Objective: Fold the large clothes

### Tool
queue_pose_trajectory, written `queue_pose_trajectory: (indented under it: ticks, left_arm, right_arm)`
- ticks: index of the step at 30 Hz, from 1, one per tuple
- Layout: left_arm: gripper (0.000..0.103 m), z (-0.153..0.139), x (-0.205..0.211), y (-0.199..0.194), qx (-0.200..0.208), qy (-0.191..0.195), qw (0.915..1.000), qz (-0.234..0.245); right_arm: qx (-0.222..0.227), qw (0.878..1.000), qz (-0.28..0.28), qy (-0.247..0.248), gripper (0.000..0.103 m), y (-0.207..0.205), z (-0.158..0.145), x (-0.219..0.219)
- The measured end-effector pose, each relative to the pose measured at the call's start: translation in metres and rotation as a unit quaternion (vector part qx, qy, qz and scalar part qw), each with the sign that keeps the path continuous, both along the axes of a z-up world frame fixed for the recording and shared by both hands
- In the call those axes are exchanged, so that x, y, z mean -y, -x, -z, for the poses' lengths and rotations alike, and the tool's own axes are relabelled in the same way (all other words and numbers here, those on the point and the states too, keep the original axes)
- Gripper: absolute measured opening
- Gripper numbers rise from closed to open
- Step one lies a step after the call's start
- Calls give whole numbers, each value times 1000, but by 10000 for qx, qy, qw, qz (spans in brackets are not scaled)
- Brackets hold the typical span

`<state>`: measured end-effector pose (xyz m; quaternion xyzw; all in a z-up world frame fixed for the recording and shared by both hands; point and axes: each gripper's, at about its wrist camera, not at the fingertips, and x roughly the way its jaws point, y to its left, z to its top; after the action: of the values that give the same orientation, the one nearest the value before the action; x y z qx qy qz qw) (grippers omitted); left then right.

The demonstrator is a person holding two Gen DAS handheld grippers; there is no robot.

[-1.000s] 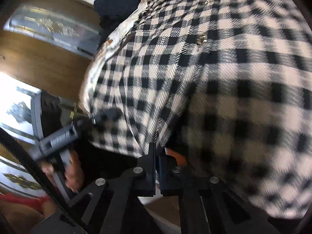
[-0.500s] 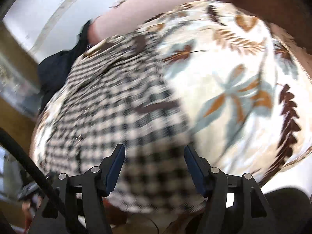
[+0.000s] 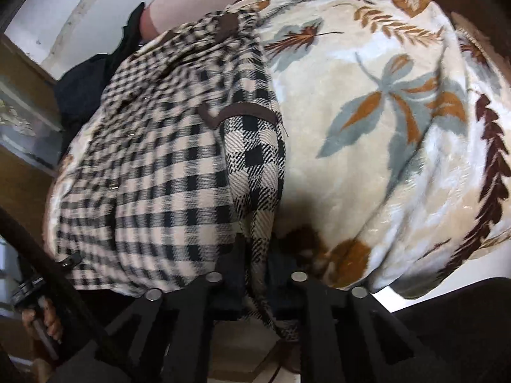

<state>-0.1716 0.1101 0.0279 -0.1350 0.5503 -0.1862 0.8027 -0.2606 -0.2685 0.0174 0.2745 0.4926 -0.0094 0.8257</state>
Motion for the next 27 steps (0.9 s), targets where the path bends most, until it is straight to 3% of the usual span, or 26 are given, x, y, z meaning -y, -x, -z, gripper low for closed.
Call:
queue_pose_trajectory:
  ticks: [4,8,17,22,27]
  left_arm:
    - [9,-28,-11,-3,100,404,9991,-25]
    - [8,-54,-12,-29,211,726,9971,8]
    - [8,-118,25,-132,995,560,9935,20]
    - [8,-130,55,-218,1146,362,9927,-121]
    - [8,-121,82,-299,1099,-10,9933,-345]
  right_arm:
    - [381,9976,-105,-572,10,2,-24,6]
    - [817,9923,-213,-910,10,-23,-56,11]
    - [1508,9862,-214,-641,10,-119,-105,12]
    - [1670,9854,-79,-329,10,-187,-115,25]
    - [1576,9867,382,-46,10,-257,-97,52]
